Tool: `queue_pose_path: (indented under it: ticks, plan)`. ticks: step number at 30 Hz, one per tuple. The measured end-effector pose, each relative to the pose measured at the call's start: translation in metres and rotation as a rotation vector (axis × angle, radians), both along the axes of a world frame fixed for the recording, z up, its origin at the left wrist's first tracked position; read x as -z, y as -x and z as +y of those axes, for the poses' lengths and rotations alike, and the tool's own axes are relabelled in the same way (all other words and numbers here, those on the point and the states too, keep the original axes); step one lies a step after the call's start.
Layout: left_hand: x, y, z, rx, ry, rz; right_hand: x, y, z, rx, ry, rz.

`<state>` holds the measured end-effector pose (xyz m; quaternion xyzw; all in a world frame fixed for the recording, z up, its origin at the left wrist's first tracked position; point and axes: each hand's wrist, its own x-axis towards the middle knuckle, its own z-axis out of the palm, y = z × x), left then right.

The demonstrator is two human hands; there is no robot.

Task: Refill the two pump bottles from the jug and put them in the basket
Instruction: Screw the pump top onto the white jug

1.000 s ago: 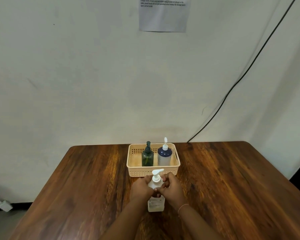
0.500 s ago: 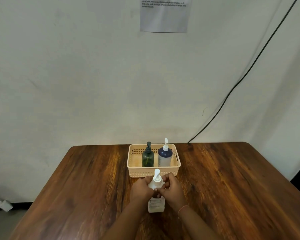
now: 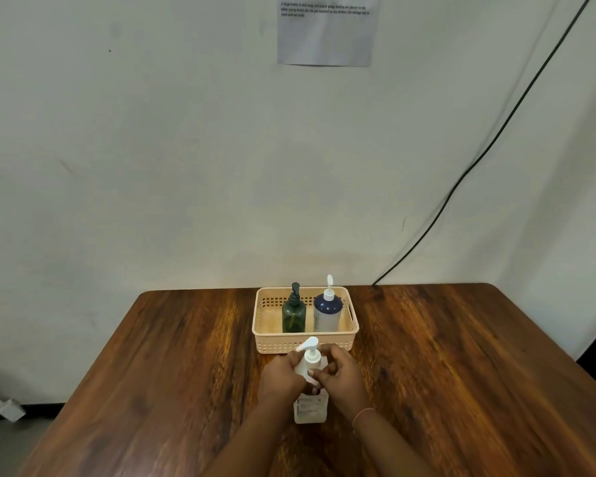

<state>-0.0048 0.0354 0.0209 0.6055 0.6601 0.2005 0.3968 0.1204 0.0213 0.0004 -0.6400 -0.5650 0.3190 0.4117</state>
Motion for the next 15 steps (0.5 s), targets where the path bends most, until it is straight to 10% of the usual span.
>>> queue_pose_path:
  ticks: [15]
  plan:
    - [-0.0008,0.0004,0.0004,0.010,-0.004,0.020,-0.0004,0.0016,0.0027,-0.042,-0.044,-0.023]
